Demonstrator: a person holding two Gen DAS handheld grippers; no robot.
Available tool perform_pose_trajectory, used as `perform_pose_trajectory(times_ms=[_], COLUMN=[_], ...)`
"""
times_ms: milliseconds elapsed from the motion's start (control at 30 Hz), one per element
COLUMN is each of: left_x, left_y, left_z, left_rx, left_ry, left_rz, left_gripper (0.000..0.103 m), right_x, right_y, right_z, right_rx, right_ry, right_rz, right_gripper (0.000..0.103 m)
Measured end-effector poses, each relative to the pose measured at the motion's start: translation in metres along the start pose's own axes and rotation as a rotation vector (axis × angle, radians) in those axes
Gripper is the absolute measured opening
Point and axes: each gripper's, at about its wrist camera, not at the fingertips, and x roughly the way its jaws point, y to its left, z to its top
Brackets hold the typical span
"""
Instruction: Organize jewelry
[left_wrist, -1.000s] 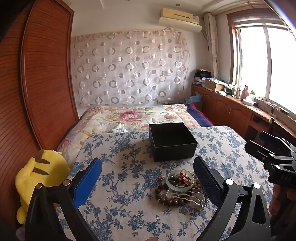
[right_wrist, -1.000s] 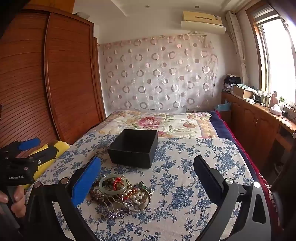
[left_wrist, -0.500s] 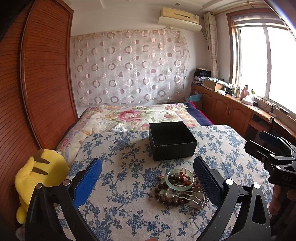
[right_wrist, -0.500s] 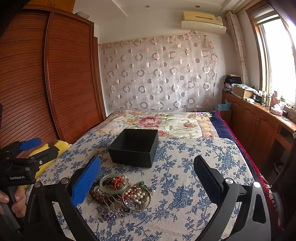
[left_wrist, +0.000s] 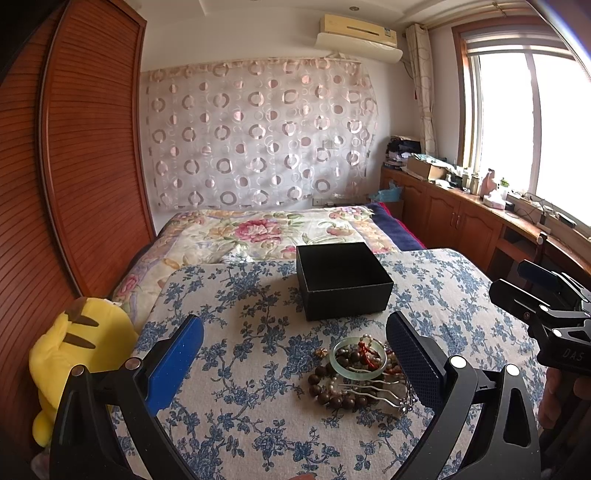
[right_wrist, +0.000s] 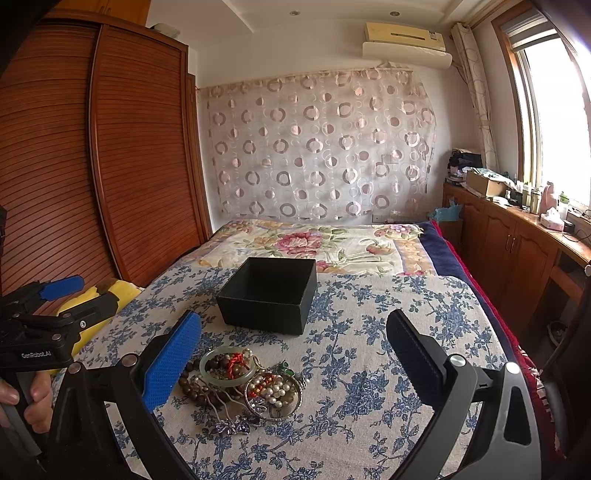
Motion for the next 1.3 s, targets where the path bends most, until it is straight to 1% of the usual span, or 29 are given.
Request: perform_pose_trajectory(times_ms=[300, 367, 700, 767, 1233, 1300], left_x=[-0.005, 0.000, -0.005, 0.001, -0.001, -0.002], left_y=[-0.010, 0.000, -0.007, -0.003, -0.017, -0.007], left_z=[0.000, 0.000, 0.000, 0.000, 0.004, 0.001], left_rx=[0.000, 0.000, -0.001, -0.001, -0.002, -0.003], left_ry=[0.000, 0.001, -0.003, -0.003, -0.005, -0.001], left_rz=[-0.001, -0.001, -0.001, -0.003, -0.014, -0.014], left_gripper=[0.096, 0.096, 0.096, 0.096, 0.096, 0.096], right_x=[0.000, 0.000, 0.000, -0.001, -0.002, -0.002], right_y=[0.000, 0.000, 0.001, 0.001, 0.004, 0.005], right_z=[0.000, 0.000, 0.000, 0.000, 0.001, 0.000], right_rx=[0.001, 0.000, 0.001, 0.001, -0.002, -0.003], right_ry=[0.000, 0.000, 0.000, 0.000, 0.001, 0.004], right_rz=[0.001, 0.000, 0.001, 0.001, 0.009, 0.009], right_gripper=[0.101, 0.101, 0.101, 0.101, 0.101, 0.101])
